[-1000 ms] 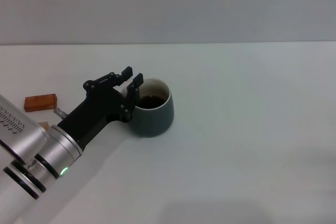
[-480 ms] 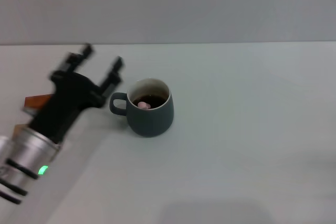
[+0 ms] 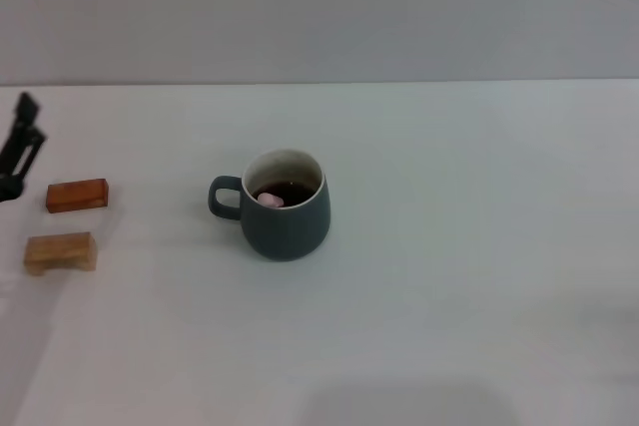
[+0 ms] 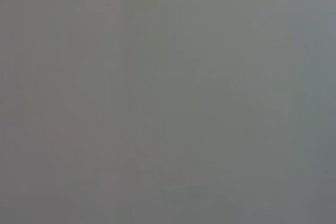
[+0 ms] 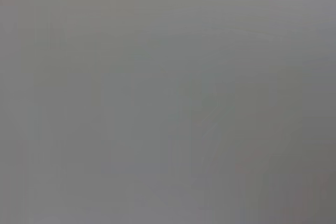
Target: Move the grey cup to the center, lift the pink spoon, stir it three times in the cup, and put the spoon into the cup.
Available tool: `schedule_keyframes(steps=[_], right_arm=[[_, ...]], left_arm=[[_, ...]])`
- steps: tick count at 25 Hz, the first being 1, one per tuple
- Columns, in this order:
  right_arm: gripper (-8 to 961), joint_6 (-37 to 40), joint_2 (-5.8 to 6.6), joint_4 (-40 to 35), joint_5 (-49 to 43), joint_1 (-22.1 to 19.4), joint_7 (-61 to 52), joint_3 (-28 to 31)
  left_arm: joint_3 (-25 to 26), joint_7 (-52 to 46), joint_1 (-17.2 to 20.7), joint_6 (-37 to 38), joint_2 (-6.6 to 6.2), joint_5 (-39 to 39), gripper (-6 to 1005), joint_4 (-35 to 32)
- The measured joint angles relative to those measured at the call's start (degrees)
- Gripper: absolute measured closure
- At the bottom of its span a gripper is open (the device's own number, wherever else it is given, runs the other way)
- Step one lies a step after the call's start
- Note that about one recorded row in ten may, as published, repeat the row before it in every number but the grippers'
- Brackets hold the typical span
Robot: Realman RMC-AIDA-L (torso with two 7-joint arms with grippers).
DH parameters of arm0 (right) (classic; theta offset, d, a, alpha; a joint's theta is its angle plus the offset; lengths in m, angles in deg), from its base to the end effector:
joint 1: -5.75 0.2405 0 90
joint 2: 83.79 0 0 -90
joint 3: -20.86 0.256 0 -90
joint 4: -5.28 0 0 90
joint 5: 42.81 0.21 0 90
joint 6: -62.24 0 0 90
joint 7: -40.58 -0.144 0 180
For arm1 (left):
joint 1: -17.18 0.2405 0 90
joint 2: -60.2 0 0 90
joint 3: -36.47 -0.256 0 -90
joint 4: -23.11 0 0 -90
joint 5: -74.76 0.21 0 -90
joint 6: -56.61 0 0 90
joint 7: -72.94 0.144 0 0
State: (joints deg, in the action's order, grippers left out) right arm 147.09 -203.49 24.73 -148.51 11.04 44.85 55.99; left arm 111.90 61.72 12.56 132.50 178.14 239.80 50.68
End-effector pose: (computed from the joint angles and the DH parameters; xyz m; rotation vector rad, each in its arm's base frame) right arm 0.3702 0.2117 0.0062 -1.1924 0.5476 0.6194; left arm -0.3318 0.2622 0.0270 -1.4728 -0.3938 -0.8635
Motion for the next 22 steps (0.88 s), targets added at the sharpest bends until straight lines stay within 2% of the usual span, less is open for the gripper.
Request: schedule_keyframes(steps=[5,22], right_arm=[[954,0.0,-0.03,0.26,-0.01,0.22,0.02,-1.51],[954,0.88,0.05,0.77,-0.4,1.22,0.33,-4.47]], left_arm=[[2.97,-0.13,0.3,0.12,0.27,-0.11,185,-3.72],[3.69,0.03,-0.14,4.41,0.54,-0.73,185,-11.0]])
